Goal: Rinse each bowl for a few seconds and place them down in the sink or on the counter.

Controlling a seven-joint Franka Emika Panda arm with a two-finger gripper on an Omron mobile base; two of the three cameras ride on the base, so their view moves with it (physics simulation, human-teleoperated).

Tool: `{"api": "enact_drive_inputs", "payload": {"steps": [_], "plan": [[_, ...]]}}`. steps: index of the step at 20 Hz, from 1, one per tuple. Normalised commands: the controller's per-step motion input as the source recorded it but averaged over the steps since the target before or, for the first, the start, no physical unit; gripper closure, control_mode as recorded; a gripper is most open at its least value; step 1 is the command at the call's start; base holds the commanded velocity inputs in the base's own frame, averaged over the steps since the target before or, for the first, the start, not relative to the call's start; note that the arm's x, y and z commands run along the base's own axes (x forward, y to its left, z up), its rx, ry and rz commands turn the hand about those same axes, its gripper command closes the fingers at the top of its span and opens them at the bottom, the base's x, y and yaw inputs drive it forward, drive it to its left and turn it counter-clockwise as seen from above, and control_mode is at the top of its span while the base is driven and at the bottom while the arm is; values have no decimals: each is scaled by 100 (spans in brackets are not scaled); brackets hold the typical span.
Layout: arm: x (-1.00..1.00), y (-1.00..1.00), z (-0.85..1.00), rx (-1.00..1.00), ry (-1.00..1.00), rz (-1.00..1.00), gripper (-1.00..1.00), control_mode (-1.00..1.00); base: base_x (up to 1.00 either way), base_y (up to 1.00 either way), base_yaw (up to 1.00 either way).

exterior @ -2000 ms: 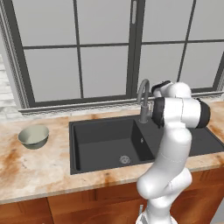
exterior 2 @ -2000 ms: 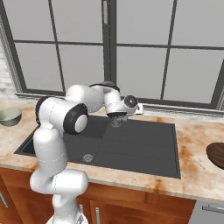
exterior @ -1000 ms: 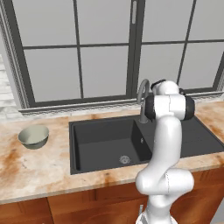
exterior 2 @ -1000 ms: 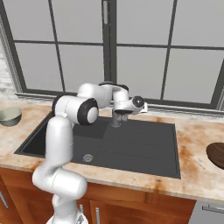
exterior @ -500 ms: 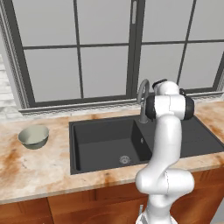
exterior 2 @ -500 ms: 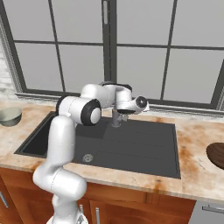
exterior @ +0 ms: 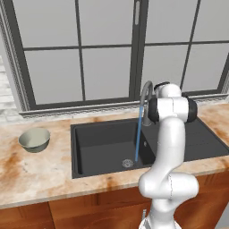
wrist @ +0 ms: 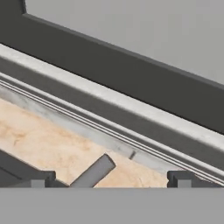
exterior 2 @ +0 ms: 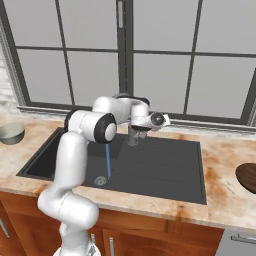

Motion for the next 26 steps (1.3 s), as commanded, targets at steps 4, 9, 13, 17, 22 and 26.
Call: {"api": "enact_drive_inputs", "payload": {"steps": [4,9,13,17,22,26], "plan": [[-5,-46,-67,-16,-6,-4,-100,-100,0,0,0],[0,-65,1,5,-1,-3,-100,-100,0,0,0],[-5,-39,60,18,4,-2,-100,-100,0,0,0],[0,-29,68,8,2,-1,-100,-100,0,0,0],[-36,-4,51,3,5,-10,-100,-100,0,0,0],[-79,1,6,0,0,-16,-100,-100,0,0,0]]}}
